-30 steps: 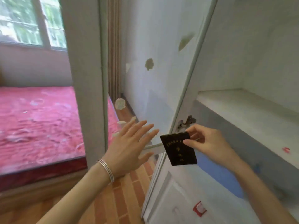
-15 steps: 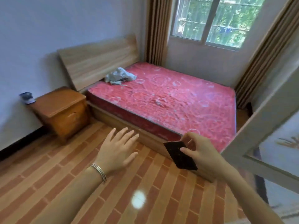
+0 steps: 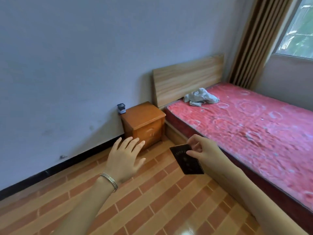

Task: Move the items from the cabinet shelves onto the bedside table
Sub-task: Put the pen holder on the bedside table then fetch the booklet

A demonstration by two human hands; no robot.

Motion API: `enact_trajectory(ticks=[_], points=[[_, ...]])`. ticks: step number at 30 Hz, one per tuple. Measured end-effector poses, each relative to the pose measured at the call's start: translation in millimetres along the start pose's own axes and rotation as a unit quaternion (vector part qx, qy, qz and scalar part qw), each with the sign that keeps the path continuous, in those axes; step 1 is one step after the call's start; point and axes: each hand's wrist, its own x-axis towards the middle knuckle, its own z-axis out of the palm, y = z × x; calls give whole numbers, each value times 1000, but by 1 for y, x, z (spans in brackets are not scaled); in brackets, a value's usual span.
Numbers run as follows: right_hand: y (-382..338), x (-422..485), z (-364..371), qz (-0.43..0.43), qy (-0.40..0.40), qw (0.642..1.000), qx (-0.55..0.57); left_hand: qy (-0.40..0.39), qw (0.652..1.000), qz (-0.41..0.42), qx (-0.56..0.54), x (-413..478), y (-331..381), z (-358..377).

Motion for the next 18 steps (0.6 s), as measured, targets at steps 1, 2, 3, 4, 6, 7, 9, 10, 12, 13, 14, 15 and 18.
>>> enact_trajectory(ticks=[1, 2, 3, 4, 6, 7, 9, 10, 12, 13, 14, 15, 18], points=[[-6, 18, 11, -5, -3, 1000, 13, -2, 1000, -6, 4, 4, -16, 1], [-11, 34, 21, -5, -8, 1000, 27, -4, 1000, -12, 8, 6, -31, 3], [-14, 49, 32, 1, -16, 999, 44, -5, 1000, -18, 10, 8, -44, 7], [-15, 63, 42, 8, -27, 998, 59, -8, 1000, -24, 10, 8, -55, 12], [-16, 92, 63, 15, -57, 995, 76, -21, 999, -44, 12, 7, -75, 26], [-15, 105, 72, 15, -74, 994, 79, -29, 998, -55, 12, 7, -83, 34], [-10, 133, 90, 14, -102, 991, 90, -50, 996, -72, 12, 9, -96, 51], [-7, 146, 97, 12, -111, 989, 95, -60, 995, -80, 13, 11, -101, 60], [1, 176, 109, 4, -124, 988, 95, -73, 993, -93, 16, 24, -111, 76], [6, 192, 113, 2, -131, 987, 94, -78, 992, -99, 15, 35, -116, 84], [11, 210, 115, 0, -139, 986, 97, -78, 991, -105, 12, 48, -122, 91], [15, 229, 117, -3, -144, 984, 102, -73, 991, -111, 10, 65, -128, 97], [30, 292, 114, -12, -152, 982, 115, -45, 991, -123, 3, 126, -145, 108]])
